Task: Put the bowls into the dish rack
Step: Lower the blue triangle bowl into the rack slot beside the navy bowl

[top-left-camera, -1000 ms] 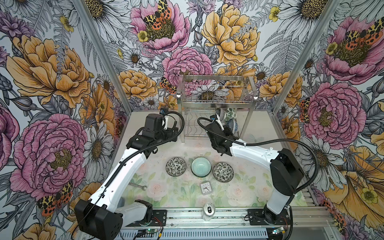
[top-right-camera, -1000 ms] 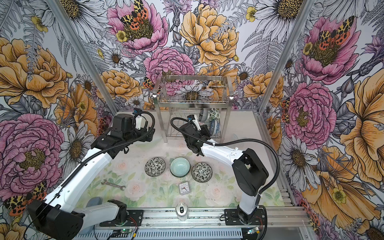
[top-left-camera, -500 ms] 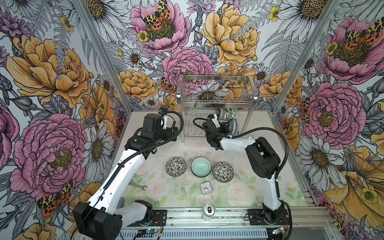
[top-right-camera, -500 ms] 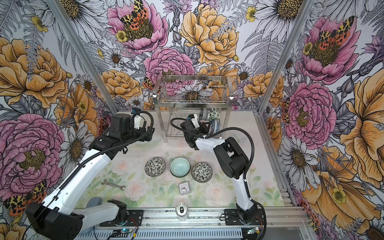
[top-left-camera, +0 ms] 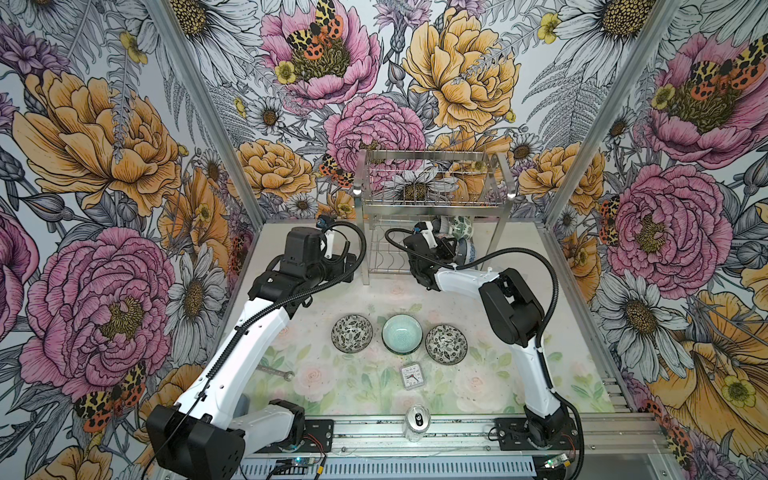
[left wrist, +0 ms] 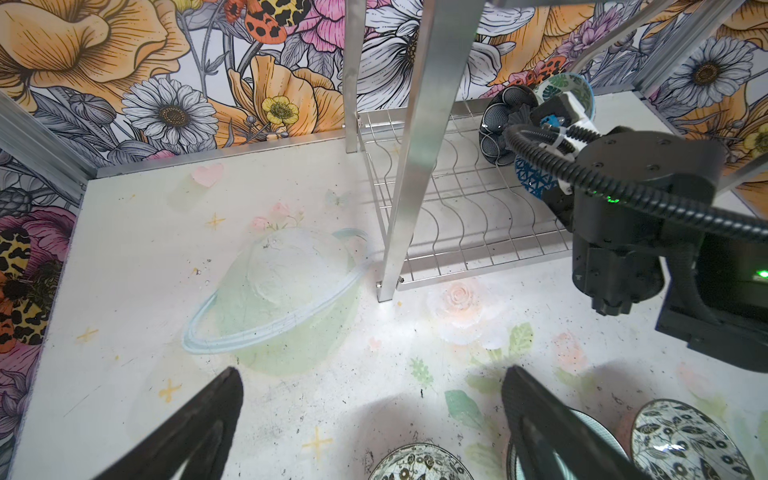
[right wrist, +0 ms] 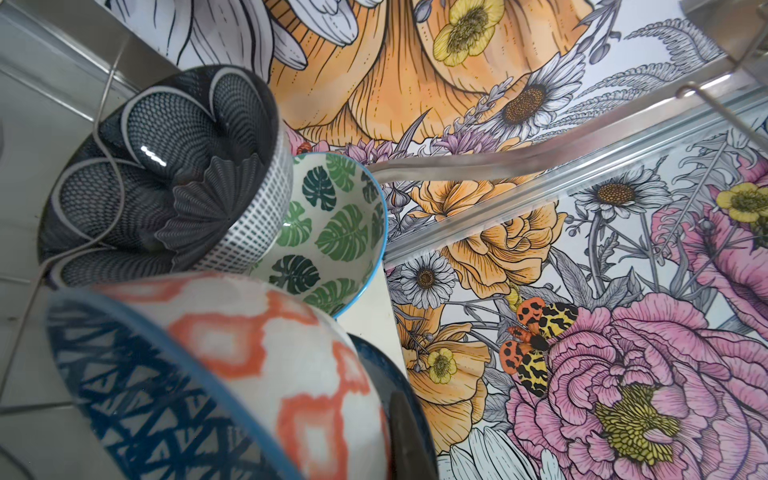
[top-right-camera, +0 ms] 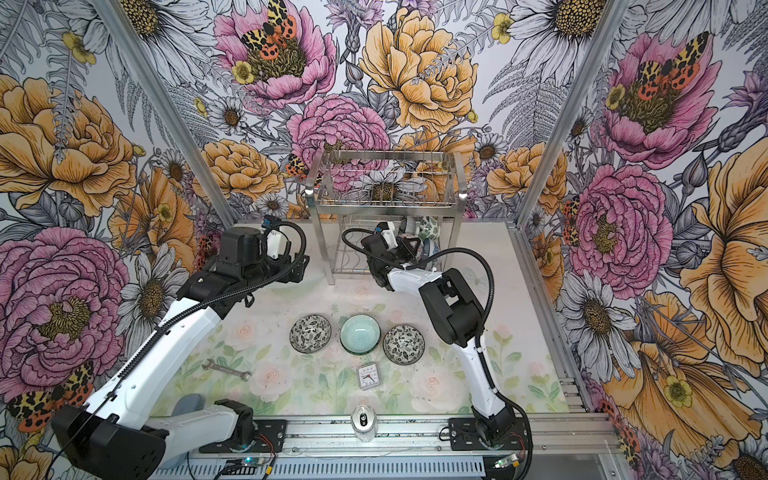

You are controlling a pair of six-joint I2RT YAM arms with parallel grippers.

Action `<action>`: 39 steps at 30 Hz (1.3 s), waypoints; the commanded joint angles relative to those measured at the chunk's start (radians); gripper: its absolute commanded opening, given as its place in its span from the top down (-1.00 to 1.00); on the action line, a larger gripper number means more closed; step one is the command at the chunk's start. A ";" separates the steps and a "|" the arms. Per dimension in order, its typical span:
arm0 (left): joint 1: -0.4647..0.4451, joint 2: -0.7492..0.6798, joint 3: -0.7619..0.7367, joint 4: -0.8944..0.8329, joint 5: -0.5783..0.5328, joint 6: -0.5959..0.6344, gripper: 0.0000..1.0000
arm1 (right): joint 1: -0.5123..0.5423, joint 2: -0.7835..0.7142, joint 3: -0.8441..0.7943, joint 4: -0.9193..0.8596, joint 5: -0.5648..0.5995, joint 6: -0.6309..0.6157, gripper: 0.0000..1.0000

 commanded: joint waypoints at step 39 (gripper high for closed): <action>0.015 -0.009 -0.011 0.018 0.024 -0.004 -0.97 | 0.045 -0.209 -0.063 -0.215 -0.188 0.247 -0.96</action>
